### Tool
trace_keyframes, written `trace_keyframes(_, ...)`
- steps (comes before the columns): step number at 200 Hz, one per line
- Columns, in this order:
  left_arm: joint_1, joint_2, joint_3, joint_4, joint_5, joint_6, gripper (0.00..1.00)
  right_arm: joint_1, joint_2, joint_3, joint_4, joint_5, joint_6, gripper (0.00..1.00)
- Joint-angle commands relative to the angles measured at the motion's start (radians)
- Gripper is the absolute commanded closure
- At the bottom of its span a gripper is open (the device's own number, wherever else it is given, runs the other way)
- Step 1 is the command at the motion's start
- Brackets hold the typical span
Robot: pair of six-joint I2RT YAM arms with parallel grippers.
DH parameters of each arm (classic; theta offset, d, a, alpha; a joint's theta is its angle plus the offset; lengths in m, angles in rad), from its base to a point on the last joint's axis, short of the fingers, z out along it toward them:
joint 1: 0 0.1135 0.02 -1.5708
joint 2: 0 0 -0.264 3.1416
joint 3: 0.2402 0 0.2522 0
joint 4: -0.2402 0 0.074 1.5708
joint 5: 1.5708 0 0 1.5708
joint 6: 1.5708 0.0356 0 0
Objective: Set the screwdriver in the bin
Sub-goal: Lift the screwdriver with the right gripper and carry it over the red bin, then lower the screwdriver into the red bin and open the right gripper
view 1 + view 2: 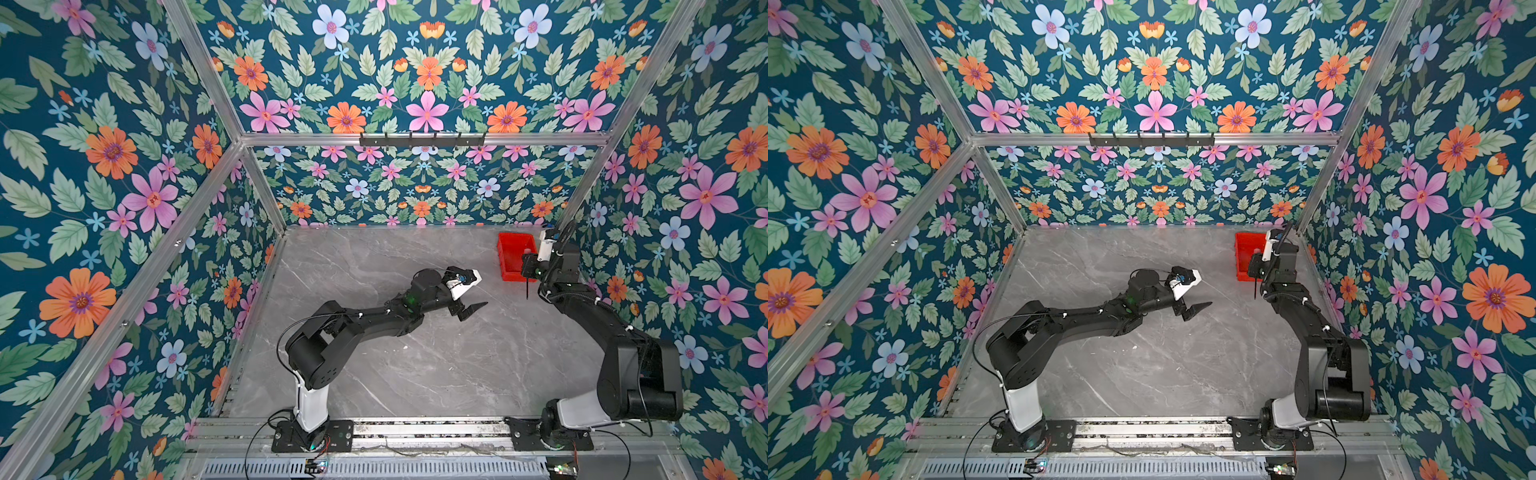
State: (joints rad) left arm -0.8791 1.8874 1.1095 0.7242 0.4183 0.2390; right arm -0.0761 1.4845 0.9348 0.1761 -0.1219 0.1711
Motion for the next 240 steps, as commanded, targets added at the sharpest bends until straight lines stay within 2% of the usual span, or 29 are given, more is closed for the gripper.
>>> trace_keyframes(1, -0.005, 0.012, 0.015, 0.044, 0.013, -0.006, 0.0, -0.004, 0.05, 0.032, 0.078, 0.0, 0.0, 1.0)
trace_keyframes(43, -0.011, 0.009, 0.004, 0.038, 0.021, -0.003, 0.0, -0.025, 0.241, 0.172, 0.135, -0.002, 0.049, 1.0)
trace_keyframes(131, -0.011, -0.001, -0.026, 0.043, 0.005, 0.008, 0.0, -0.027, 0.551, 0.545, 0.043, 0.064, 0.156, 1.0)
trace_keyframes(175, -0.011, -0.004, -0.037, 0.044, -0.001, 0.01, 0.0, -0.028, 0.629, 0.604, 0.041, 0.076, 0.199, 1.0)
trace_keyframes(240, -0.011, -0.01, -0.047, 0.061, -0.003, -0.001, 0.0, -0.027, 0.662, 0.581, 0.013, 0.109, 0.158, 1.0)
